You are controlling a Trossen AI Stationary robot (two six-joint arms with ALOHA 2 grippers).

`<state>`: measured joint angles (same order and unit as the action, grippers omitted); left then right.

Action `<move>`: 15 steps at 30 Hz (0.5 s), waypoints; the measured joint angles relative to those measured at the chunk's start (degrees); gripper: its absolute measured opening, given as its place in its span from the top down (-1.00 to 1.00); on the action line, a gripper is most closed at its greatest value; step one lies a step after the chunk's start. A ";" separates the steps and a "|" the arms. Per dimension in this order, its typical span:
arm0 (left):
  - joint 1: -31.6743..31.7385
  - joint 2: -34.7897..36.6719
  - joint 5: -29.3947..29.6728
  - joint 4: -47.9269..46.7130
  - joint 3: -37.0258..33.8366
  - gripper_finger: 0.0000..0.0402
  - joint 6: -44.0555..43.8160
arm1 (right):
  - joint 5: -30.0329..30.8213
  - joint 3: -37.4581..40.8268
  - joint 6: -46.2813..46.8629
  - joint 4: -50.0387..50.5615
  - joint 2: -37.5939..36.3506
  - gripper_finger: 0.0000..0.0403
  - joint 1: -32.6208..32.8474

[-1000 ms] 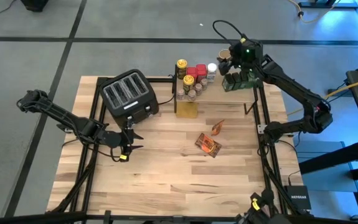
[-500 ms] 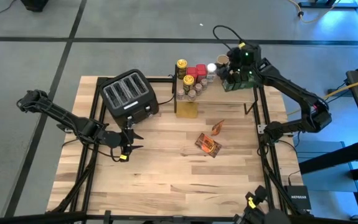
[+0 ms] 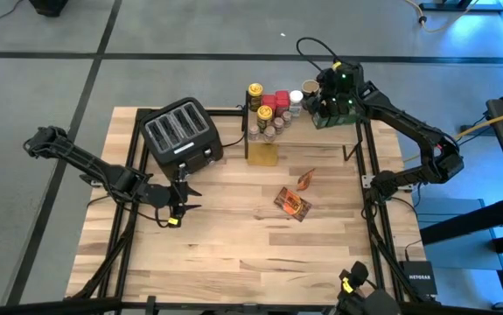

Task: Shelf spices
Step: Put the gold seasoning bottle on the shelf

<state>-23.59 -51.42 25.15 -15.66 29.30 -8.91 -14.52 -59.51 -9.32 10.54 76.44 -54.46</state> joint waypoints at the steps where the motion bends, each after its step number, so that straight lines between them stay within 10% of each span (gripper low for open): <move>1: -0.01 0.00 0.00 -0.02 0.00 0.24 0.00 | -0.12 0.00 0.02 0.06 0.00 -0.40 0.02; 15: -0.01 0.00 0.00 -0.04 0.00 0.24 -0.02 | 1.81 -0.15 0.10 2.20 -0.85 -0.68 0.07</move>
<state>-23.59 -51.42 25.15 -15.70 29.30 -8.93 -12.71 -59.66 -9.22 12.73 75.59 -54.39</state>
